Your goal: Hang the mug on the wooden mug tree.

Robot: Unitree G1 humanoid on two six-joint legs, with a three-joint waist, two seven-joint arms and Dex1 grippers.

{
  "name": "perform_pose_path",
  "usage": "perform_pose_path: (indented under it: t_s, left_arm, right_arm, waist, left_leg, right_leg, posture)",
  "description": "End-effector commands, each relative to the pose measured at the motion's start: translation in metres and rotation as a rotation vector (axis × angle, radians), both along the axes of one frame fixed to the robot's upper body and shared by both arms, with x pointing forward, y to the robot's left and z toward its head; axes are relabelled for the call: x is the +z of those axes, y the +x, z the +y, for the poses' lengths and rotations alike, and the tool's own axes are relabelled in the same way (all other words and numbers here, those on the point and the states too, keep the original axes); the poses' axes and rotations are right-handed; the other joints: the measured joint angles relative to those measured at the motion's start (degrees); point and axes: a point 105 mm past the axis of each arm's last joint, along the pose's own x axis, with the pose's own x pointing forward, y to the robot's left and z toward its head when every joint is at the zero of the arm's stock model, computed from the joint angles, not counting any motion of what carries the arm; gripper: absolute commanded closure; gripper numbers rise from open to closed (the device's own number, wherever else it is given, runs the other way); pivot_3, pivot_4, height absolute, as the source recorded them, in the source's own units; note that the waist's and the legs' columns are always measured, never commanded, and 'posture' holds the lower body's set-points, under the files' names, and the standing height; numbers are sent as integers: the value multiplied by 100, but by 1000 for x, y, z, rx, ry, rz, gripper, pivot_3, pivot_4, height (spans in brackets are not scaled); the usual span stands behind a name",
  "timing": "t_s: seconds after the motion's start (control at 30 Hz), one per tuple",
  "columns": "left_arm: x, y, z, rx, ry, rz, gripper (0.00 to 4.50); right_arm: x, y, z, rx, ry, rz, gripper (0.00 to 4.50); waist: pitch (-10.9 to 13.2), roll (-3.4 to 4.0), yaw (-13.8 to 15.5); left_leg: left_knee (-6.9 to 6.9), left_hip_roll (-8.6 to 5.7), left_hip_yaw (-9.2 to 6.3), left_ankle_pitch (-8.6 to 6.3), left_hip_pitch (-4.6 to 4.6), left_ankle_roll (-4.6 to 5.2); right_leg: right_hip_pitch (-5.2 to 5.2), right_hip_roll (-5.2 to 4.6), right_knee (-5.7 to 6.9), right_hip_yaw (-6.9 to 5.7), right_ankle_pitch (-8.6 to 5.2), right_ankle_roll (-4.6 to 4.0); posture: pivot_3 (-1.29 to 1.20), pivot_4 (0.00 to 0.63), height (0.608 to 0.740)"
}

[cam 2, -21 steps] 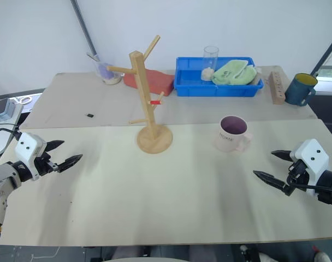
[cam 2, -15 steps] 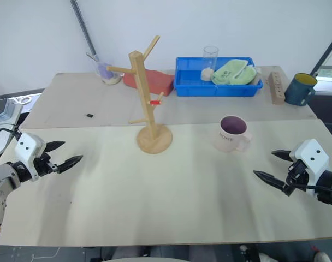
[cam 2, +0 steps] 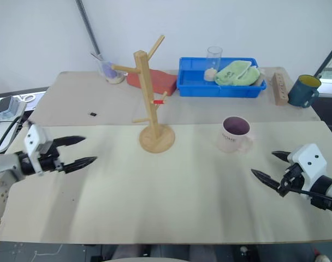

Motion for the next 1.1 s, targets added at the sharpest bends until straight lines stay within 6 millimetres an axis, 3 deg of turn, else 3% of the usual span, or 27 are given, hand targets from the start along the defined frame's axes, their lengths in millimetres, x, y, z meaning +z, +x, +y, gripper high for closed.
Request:
perform_pose_path:
  t_s: [0.03,0.2,0.47,0.77,1.1]
  left_arm:
    - [16,-15,-42,-219,-28,0,0]
    - [19,-28,-74,-409,-31,6,0]
    - [21,-36,-111,-592,-79,-24,0]
    - [18,-37,-119,-612,-83,-33,0]
    - [15,-32,-115,-588,-61,-25,0]
  right_arm:
    - [11,2,-2,-106,-14,-123,16]
    - [1,5,3,-236,58,-166,16]
    - [-33,35,17,-447,115,-203,16]
    - [-53,58,19,-531,140,-225,16]
    - [-51,81,11,-611,209,-269,16]
  waist:
    - [-1,1,-9]
    - [-3,6,-103]
    - [-5,11,-112]
    - [-6,13,-87]
    - [-7,14,-120]
  left_leg:
    - [0,0,-1,0,2,0]
    - [5,0,-10,2,9,3]
    - [15,-1,-19,2,15,5]
    - [26,0,-20,5,7,9]
    - [26,3,-25,35,10,60]
  right_leg:
    - [3,2,0,0,0,0]
    - [6,16,15,4,3,5]
    - [6,29,21,20,3,5]
    - [7,49,24,49,3,5]
    - [4,94,30,122,3,5]
  posture:
    - [0,150,740]
    - [0,150,740]
    - [0,150,740]
    - [0,150,740]
    - [0,150,740]
